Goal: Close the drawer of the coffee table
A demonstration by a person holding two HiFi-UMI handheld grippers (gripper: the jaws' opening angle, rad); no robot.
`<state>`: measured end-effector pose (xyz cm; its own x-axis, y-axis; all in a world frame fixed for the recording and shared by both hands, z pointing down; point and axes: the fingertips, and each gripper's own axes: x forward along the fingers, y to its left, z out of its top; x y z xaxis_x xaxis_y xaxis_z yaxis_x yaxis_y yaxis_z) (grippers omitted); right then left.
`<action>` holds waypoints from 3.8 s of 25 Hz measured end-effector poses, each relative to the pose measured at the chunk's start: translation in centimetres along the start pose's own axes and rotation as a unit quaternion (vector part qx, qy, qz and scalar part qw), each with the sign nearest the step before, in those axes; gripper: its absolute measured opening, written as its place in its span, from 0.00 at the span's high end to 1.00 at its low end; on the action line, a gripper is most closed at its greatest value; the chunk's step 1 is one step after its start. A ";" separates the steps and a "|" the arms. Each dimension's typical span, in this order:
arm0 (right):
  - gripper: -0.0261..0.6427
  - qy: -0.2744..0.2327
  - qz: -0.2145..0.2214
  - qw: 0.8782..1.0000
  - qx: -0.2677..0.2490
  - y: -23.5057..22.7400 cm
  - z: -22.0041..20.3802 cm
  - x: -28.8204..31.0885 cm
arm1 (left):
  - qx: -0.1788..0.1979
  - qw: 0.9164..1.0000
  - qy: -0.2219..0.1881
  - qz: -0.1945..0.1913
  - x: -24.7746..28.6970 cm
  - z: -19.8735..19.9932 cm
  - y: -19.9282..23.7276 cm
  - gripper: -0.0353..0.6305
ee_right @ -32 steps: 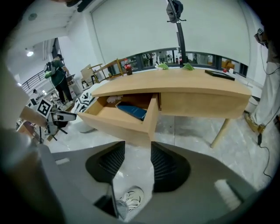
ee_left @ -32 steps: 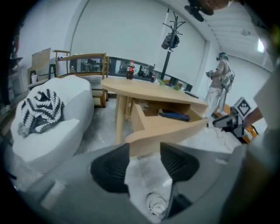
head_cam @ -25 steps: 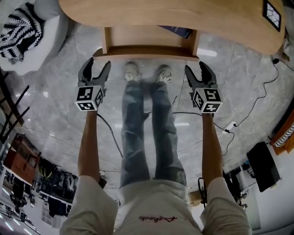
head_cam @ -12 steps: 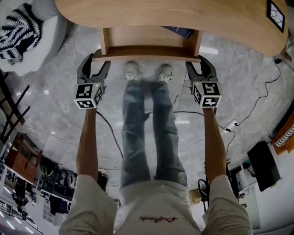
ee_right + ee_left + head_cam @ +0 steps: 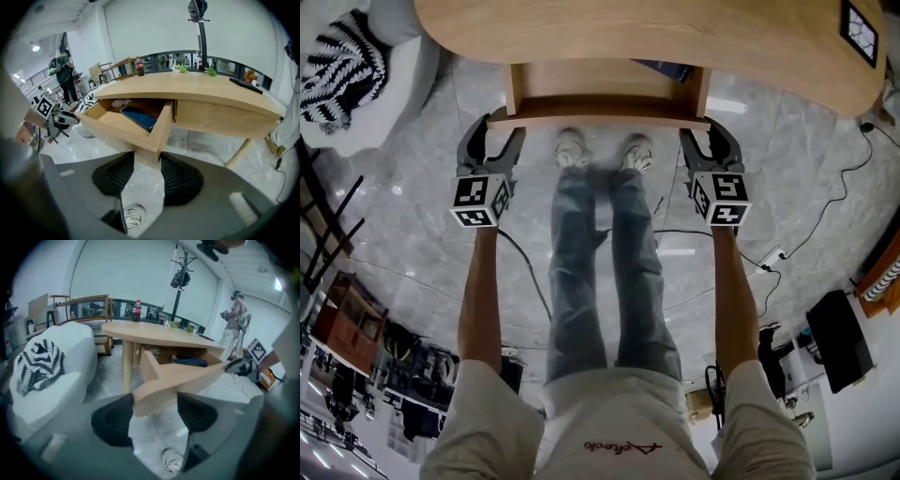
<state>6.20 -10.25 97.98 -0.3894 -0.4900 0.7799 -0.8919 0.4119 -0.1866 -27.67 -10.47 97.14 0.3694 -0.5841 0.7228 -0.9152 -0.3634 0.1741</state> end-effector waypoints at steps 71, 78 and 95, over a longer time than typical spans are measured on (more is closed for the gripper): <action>0.94 -0.074 -0.030 0.996 0.042 -0.8 5.6 3.1 | 0.010 0.998 -0.053 -0.016 3.0 6.5 0.9 0.76; 0.95 -0.089 -0.012 0.995 0.042 2.1 6.5 -1.2 | 0.009 0.997 -0.070 -0.033 -0.9 7.2 -2.2 0.94; 0.95 -0.181 -0.001 0.983 -0.003 7.4 19.8 -17.2 | 0.025 0.987 -0.147 -0.064 -13.3 21.0 -9.9 0.94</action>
<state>1.75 -14.03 71.37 -0.4440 -0.7327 0.5157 -0.8924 0.4134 -0.1810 -20.09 -14.36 71.78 0.5189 -0.7135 0.4708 -0.8517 -0.4784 0.2137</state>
